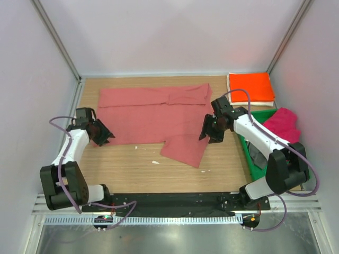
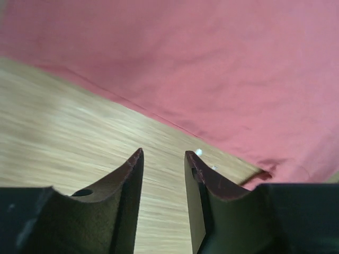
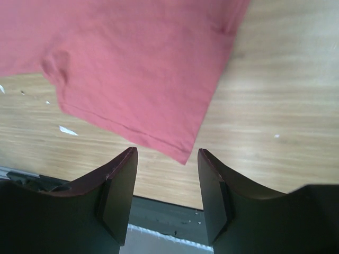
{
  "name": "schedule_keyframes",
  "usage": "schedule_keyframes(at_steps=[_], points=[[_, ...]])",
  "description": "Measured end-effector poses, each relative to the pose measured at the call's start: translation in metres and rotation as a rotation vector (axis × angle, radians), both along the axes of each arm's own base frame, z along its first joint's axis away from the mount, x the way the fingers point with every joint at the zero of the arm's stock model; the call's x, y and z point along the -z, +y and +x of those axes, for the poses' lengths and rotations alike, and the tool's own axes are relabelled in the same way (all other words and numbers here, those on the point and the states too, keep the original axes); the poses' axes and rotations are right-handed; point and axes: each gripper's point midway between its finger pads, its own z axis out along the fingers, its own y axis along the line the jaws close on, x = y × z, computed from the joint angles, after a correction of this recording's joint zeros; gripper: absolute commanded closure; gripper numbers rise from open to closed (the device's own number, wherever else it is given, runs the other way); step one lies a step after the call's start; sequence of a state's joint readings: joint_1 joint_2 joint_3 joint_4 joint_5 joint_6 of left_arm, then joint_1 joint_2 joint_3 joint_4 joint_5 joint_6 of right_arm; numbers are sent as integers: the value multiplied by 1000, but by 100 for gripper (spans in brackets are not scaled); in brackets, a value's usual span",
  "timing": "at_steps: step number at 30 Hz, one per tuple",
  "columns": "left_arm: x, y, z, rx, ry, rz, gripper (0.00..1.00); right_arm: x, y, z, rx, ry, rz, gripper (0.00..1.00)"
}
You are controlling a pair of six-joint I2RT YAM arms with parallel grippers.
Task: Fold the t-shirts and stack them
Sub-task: Fold the tshirt
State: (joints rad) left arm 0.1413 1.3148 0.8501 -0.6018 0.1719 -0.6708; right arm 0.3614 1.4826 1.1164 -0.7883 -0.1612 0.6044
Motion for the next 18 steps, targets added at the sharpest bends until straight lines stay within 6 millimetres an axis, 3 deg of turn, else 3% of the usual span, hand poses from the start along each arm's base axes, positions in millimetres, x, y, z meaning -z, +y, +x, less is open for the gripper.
schedule_keyframes(at_steps=[4, 7, 13, 18], points=[[8, 44, -8, -158, 36, 8, 52, 16, 3, -33, 16, 48, 14, 45], [20, 71, -15, -252, 86, 20, 53, 19, 3, -41, 45, 34, 38, 44], [64, 98, -30, -354, 246, -30, 52, 28, 3, -42, 75, 1, 68, 44], [65, 116, -23, -383, 248, -21, 51, 36, 4, -47, 100, -8, 100, 44]])
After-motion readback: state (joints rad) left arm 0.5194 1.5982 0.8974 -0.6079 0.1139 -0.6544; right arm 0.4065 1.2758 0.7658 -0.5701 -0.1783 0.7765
